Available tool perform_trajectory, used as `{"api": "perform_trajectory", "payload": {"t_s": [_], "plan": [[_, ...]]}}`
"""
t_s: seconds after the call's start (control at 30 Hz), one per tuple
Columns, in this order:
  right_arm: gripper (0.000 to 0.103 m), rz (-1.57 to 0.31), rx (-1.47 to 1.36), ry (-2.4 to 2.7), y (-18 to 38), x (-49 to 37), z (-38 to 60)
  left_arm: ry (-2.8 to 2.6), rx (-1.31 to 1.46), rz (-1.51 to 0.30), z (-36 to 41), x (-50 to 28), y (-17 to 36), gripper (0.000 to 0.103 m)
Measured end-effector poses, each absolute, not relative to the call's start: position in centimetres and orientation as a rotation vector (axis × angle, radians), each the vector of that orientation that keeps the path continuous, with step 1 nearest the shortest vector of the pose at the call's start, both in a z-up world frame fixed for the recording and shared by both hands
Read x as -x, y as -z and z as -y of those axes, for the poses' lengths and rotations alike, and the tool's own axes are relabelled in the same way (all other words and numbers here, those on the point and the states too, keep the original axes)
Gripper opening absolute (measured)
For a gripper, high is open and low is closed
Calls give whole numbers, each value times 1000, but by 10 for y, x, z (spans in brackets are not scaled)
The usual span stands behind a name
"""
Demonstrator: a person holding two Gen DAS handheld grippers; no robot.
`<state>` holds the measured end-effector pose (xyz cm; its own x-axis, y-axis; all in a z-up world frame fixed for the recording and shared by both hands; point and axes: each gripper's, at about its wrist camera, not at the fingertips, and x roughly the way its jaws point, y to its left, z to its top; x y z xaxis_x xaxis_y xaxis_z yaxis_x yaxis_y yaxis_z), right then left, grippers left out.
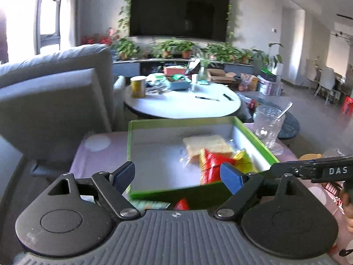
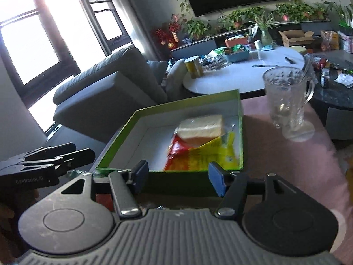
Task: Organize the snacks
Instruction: 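Move the left gripper back to the pile and grasp the red bread bag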
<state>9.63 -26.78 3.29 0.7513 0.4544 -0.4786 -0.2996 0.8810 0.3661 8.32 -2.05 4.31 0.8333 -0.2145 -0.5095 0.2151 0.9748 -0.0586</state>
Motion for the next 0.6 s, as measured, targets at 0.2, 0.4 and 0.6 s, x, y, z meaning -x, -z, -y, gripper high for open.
{"api": "perform_trajectory", "payload": {"t_s": [0.2, 0.4, 0.6], "plan": [[56, -610, -229, -491, -29, -82, 244, 162, 46, -569, -11, -55, -29, 84], [56, -637, -188, -556, -25, -78, 219, 162, 57, -620, -24, -36, -9, 84], [60, -659, -153, -594, -20, -73, 201, 172, 70, -662, -28, -32, 8, 84]]}}
